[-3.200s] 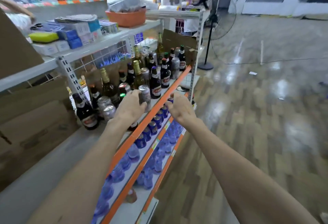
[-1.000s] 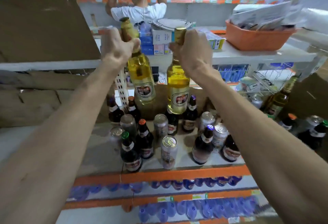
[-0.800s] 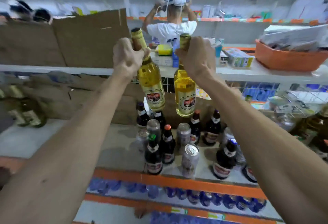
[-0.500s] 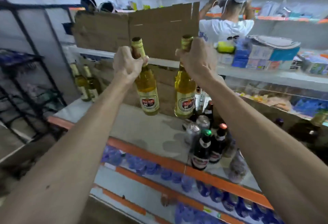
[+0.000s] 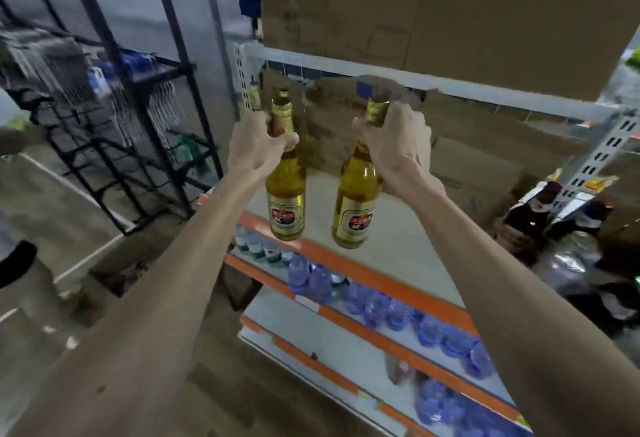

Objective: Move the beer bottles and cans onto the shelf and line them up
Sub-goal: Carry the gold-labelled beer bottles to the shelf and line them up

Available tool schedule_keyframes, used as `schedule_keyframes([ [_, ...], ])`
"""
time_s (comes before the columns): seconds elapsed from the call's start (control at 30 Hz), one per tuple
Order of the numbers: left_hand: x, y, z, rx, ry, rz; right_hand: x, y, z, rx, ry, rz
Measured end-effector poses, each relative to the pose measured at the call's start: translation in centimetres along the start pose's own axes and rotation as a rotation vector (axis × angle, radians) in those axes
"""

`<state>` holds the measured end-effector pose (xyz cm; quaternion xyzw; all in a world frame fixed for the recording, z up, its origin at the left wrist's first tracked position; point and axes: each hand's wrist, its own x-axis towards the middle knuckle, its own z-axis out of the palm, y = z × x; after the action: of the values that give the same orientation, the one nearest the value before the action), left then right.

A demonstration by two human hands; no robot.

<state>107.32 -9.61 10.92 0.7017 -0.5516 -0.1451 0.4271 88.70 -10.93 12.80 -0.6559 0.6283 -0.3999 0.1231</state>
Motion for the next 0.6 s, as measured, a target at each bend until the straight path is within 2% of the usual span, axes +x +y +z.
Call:
schedule_keyframes([
  [0.33, 14.0, -8.8, -1.1, -0.041, -0.086, 0.011, 7.9, -4.4, 14.1, -0.053, -0.007, 0.031],
  [0.6, 24.5, -14.2, -2.8, -0.04, -0.192, 0.056, 13.2, -8.7, 22.5, -0.086, -0.029, 0.095],
])
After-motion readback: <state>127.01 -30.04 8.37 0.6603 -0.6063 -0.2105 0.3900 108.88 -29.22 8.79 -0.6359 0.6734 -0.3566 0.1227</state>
